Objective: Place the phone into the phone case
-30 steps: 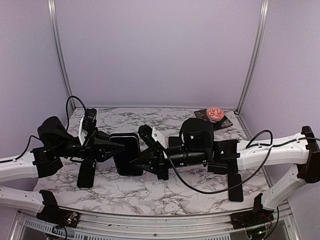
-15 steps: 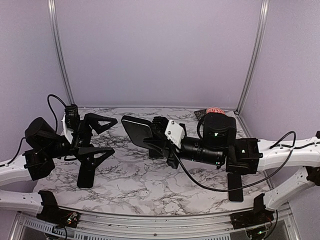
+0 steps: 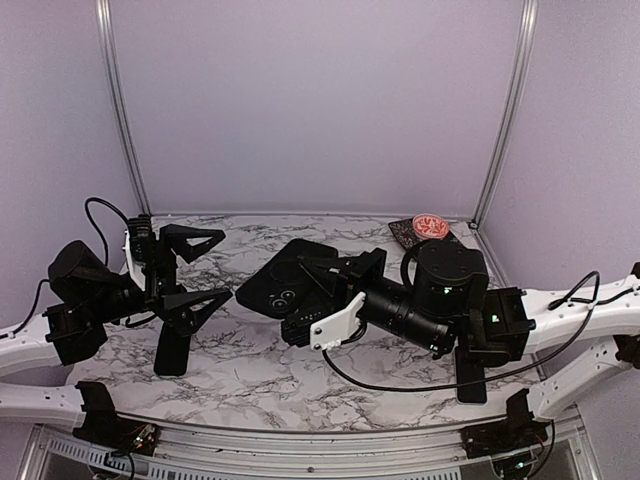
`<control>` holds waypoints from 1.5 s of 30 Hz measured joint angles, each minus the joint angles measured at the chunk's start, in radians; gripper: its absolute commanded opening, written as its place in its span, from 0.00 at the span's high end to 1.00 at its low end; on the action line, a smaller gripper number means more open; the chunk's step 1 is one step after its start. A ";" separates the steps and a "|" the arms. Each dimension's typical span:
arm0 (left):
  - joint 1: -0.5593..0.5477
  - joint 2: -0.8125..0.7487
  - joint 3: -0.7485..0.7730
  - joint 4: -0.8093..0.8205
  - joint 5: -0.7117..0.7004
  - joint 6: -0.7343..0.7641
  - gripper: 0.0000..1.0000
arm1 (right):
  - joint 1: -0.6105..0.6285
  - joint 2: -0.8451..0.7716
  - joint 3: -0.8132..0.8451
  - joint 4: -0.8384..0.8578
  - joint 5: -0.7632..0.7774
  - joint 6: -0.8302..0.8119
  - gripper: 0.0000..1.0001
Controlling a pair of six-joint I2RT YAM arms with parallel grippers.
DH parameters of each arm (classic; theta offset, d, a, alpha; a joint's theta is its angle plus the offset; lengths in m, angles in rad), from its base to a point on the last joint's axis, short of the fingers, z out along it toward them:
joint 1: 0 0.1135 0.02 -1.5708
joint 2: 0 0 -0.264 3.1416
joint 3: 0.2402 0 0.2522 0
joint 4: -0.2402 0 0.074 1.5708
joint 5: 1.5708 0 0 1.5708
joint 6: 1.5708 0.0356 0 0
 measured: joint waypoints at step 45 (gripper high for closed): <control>-0.018 0.108 0.026 -0.056 0.088 0.014 0.44 | -0.219 0.080 0.053 0.047 -0.870 1.168 1.00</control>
